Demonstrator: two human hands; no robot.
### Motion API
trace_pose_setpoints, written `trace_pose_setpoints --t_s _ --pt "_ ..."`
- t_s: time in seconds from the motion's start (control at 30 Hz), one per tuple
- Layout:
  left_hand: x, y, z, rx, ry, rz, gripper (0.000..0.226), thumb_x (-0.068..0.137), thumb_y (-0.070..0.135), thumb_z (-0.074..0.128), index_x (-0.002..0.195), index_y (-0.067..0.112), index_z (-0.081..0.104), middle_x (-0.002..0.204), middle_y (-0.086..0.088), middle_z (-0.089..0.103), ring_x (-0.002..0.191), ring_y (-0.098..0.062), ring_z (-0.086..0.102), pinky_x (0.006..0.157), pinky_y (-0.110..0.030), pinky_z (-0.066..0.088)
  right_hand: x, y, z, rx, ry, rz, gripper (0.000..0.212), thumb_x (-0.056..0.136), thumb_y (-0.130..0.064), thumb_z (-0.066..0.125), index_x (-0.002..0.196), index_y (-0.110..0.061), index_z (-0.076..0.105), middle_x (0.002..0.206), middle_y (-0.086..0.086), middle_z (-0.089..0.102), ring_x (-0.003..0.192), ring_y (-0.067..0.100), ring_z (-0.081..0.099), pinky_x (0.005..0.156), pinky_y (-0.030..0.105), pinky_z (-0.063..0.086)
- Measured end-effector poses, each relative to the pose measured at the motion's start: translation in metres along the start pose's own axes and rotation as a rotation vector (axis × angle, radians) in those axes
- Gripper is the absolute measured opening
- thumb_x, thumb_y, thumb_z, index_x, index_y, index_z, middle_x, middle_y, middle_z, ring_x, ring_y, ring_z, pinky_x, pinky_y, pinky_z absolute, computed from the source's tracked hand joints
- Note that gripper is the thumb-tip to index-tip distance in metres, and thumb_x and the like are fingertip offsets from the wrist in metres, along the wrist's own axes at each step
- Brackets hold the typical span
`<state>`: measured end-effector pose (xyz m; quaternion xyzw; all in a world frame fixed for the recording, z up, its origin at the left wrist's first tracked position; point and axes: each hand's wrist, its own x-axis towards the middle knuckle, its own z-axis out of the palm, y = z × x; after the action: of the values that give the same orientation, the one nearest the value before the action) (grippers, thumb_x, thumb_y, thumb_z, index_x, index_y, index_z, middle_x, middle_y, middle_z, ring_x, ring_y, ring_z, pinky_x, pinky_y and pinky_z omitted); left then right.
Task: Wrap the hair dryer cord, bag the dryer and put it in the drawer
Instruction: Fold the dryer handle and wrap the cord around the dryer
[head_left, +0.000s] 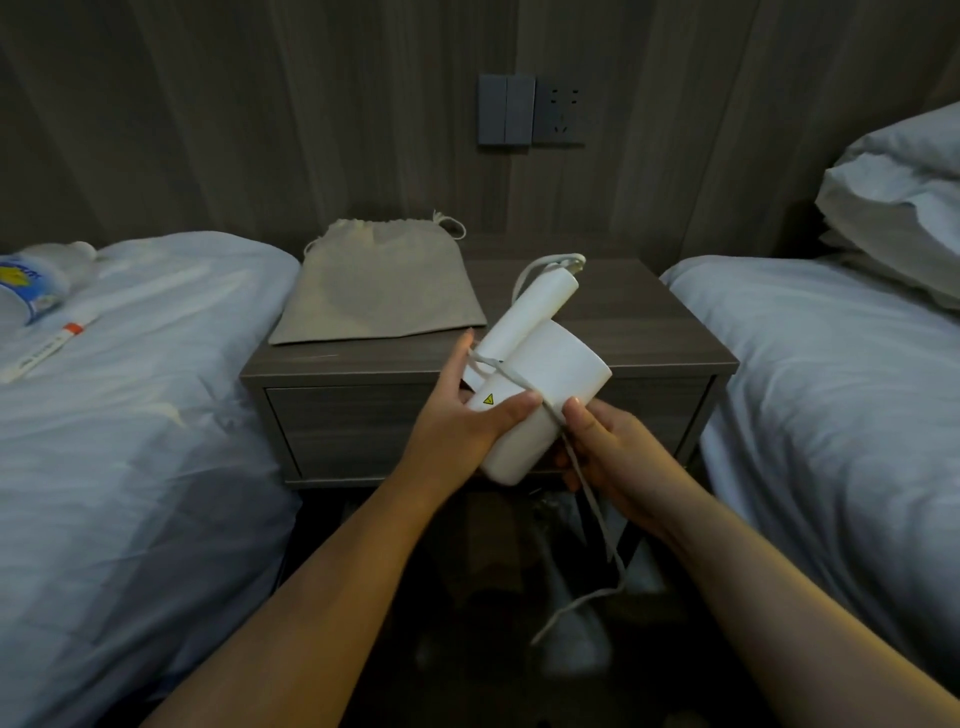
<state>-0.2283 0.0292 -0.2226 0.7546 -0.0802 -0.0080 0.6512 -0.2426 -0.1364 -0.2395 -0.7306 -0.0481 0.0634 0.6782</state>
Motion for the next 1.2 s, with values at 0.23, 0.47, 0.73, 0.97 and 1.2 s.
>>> trace_pose_setpoints --t_s 0.23,0.47,0.73,0.97,1.2 --pt "0.001 -0.003 0.003 0.026 -0.012 -0.006 0.099 0.071 0.04 0.07 0.147 0.038 0.006 0.147 0.003 0.035 0.101 -0.007 0.05 0.071 -0.019 0.045 -0.006 -0.015 0.0 -0.293 0.069 -0.055 0.026 0.093 -0.039 0.045 0.077 -0.021 0.054 0.06 -0.001 0.052 0.046 0.005 0.048 0.05 0.021 0.042" --pt "0.001 -0.004 0.002 -0.018 -0.018 -0.013 0.089 0.079 0.031 0.066 0.147 0.035 0.01 0.129 0.009 0.04 0.09 0.001 0.052 0.07 -0.017 0.046 -0.011 -0.027 0.005 -0.466 0.161 -0.09 0.027 0.092 -0.034 0.051 0.091 -0.01 0.065 0.078 0.005 0.063 0.069 0.014 0.055 0.058 0.023 0.041" --pt "0.002 0.002 0.001 -0.031 -0.009 -0.021 0.084 0.08 0.033 0.066 0.147 0.034 0.016 0.121 0.014 0.041 0.092 0.001 0.053 0.069 -0.016 0.046 -0.012 -0.035 -0.008 -0.435 0.011 -0.05 0.015 0.089 -0.035 0.055 0.076 -0.031 0.062 0.052 -0.015 0.061 0.049 -0.004 0.052 0.052 0.016 0.041" --pt "0.0 0.005 0.0 0.07 -0.017 -0.011 0.089 0.079 0.036 0.067 0.147 0.037 0.01 0.14 0.006 0.038 0.086 0.004 0.048 0.065 -0.014 0.042 -0.012 -0.03 -0.007 -0.24 0.057 0.013 0.031 0.076 -0.023 0.073 0.104 -0.009 0.071 0.072 -0.003 0.069 0.047 -0.006 0.055 0.043 0.006 0.037" --pt "0.001 0.004 0.003 0.072 0.018 -0.01 0.087 0.079 0.035 0.067 0.147 0.036 0.013 0.132 0.006 0.042 0.085 0.002 0.048 0.064 -0.014 0.041 -0.012 -0.033 -0.005 -0.405 0.136 -0.01 0.021 0.08 -0.023 0.071 0.098 -0.012 0.074 0.079 0.009 0.073 0.065 0.003 0.061 0.051 0.01 0.043"
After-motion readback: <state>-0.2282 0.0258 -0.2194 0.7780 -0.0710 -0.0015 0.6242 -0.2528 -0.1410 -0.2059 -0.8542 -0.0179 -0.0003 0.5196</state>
